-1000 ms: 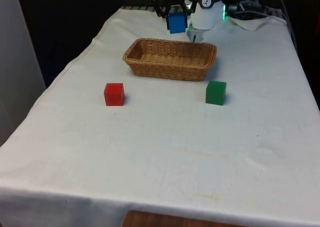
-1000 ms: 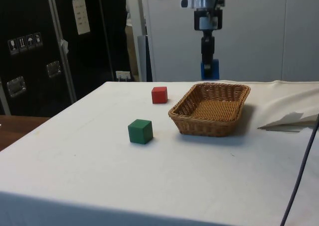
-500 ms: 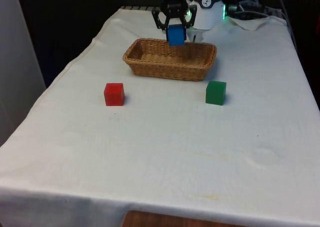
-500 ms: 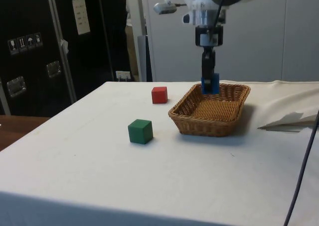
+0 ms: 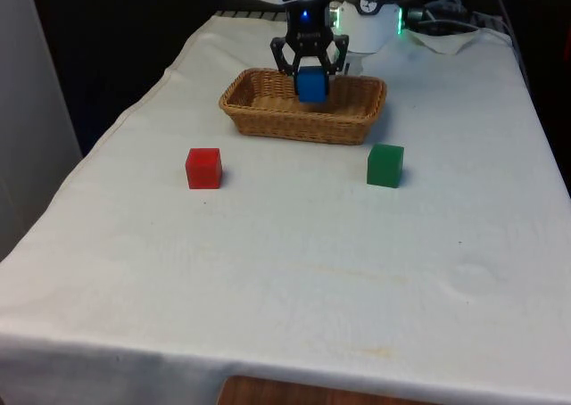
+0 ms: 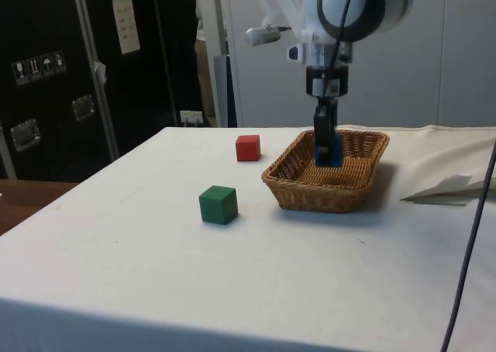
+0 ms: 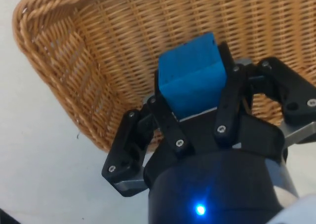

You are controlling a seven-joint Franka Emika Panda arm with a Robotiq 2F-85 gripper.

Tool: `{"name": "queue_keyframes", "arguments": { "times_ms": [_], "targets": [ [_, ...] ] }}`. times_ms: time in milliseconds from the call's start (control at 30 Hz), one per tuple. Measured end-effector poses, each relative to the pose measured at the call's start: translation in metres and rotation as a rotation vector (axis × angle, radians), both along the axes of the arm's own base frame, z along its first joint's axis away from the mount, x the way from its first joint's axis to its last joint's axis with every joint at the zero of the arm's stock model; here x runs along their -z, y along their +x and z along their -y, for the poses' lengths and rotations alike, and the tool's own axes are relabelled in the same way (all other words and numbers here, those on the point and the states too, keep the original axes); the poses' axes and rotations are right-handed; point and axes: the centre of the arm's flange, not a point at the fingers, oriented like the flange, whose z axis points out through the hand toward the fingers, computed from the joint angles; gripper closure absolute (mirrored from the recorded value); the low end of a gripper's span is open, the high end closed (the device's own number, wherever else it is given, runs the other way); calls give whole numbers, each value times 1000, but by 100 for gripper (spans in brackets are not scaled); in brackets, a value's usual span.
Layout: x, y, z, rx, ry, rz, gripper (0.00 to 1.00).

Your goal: Pick up the blue cube and place it into the basket.

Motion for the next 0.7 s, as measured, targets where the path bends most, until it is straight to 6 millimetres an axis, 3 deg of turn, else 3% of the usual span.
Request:
{"name": "queue_keyframes", "arguments": {
  "times_ms": [300,567,600,700],
  "targets": [
    [22,-1,1,33,-15,-2,100],
    [26,-1,1,38,-18,-2,100],
    [26,-1,1,38,-18,-2,97],
    [26,-1,1,39,-18,-2,65]
  ]
}}
